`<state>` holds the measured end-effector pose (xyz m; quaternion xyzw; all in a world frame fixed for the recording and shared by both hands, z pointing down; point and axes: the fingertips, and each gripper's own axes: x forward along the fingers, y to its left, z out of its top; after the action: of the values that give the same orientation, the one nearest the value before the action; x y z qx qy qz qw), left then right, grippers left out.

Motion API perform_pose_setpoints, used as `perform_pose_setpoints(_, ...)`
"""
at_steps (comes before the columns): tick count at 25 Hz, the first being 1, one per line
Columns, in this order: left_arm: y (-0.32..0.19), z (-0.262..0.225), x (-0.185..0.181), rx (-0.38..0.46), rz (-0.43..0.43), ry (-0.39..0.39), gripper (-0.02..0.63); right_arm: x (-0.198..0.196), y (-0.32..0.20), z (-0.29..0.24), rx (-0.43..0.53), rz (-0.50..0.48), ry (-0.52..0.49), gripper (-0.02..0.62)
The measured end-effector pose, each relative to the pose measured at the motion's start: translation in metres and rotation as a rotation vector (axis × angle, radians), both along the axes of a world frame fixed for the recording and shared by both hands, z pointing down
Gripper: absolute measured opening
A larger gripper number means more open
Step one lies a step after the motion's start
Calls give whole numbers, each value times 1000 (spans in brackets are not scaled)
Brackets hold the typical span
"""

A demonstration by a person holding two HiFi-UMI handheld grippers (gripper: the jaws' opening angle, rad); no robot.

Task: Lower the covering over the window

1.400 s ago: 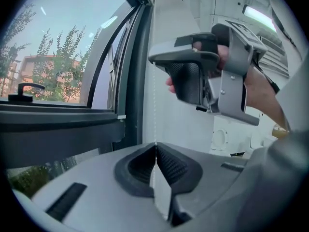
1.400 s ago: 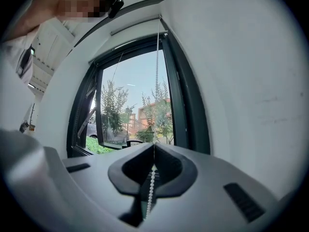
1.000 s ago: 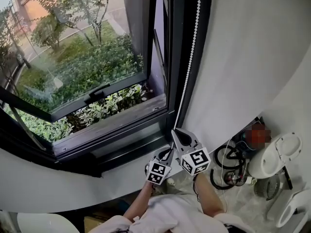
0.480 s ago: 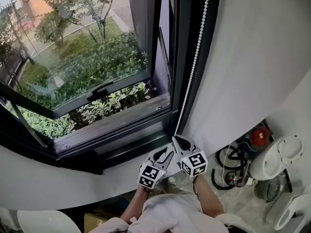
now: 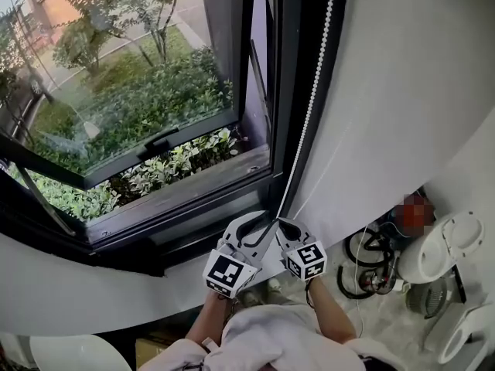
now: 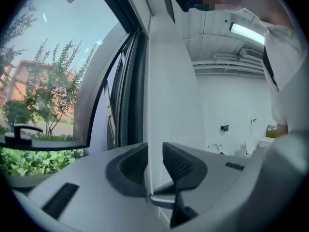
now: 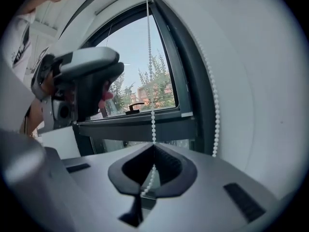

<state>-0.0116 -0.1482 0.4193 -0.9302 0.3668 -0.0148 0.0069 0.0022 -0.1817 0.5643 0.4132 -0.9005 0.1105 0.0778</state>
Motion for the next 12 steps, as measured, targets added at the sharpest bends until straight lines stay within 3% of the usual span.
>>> perform_pose_setpoints(8, -25, -75, 13, 163, 10, 28, 95, -3, 3, -1, 2, -3, -1, -3)
perform_pose_setpoints(12, -40, -98, 23, 195, 16, 17, 95, -3, 5, -1, 1, -3, -5, -3)
